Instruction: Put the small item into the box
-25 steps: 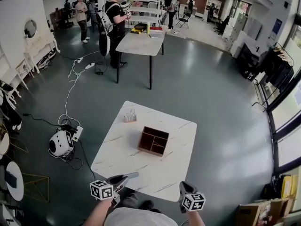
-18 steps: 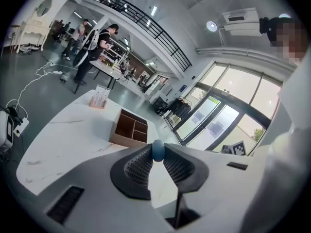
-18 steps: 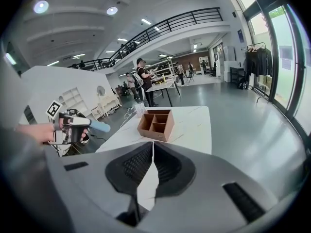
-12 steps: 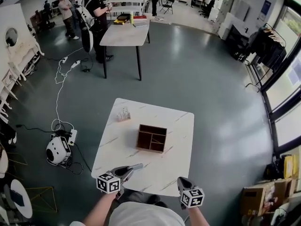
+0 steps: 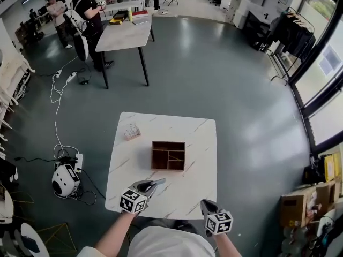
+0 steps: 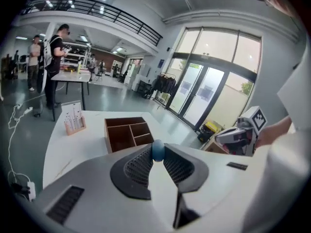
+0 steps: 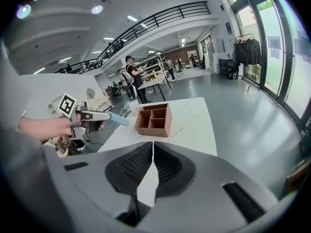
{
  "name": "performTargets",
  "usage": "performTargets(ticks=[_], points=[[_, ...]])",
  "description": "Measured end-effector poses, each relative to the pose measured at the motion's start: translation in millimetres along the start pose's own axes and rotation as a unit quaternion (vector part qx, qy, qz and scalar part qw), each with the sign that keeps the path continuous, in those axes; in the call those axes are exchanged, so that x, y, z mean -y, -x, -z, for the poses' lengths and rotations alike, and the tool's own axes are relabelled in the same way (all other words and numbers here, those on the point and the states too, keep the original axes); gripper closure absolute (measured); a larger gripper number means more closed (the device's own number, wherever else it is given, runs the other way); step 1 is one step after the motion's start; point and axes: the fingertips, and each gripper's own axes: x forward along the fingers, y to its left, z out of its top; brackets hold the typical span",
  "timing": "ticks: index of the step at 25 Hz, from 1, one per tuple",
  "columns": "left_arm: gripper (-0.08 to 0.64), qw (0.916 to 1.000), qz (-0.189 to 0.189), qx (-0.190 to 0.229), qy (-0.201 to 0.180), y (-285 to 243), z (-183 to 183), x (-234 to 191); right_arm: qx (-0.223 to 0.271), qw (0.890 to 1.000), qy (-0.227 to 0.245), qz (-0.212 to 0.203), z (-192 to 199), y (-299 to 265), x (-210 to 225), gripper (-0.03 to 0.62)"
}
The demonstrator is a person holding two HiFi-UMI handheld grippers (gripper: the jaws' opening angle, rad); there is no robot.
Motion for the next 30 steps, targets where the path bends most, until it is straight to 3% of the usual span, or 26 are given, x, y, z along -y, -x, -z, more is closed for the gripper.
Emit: performTargets(ticks=[9,15,22,27,30], points=[[0.488,0.9947,0.02,-0.048,-0.089,-50.8,-15.3,-17.4,-0.005,0.999,-0.041,0.026,13.0,-7.6,6.7,0.565],[0.488,0.9857,0.024,-0.094,-0.137,-87.0,-10.5,-26.1,-0.01,0.998,-0.058,0.026,18.9,-16.6,0.7,0.565],[0.488,0.9778,0.034,-0.117,-0.171,-123.9,-14.5,-33.9,-0.013,0.997,-0.072,0.022,19.6,-30.5,-8.3,0.565],[0.488,0.9648,0.033,-0.147,-0.215,-141.2,-8.4,-40.5,-0.015,0.996,-0.085,0.026,27.1,-34.3,-11.0,0.565],[0.488,0.9612,0.036,-0.158,-0.223,-149.3,-2.7,-41.5,-0.019,0.995,-0.089,0.029,33.8,-34.2,-13.0,0.565]])
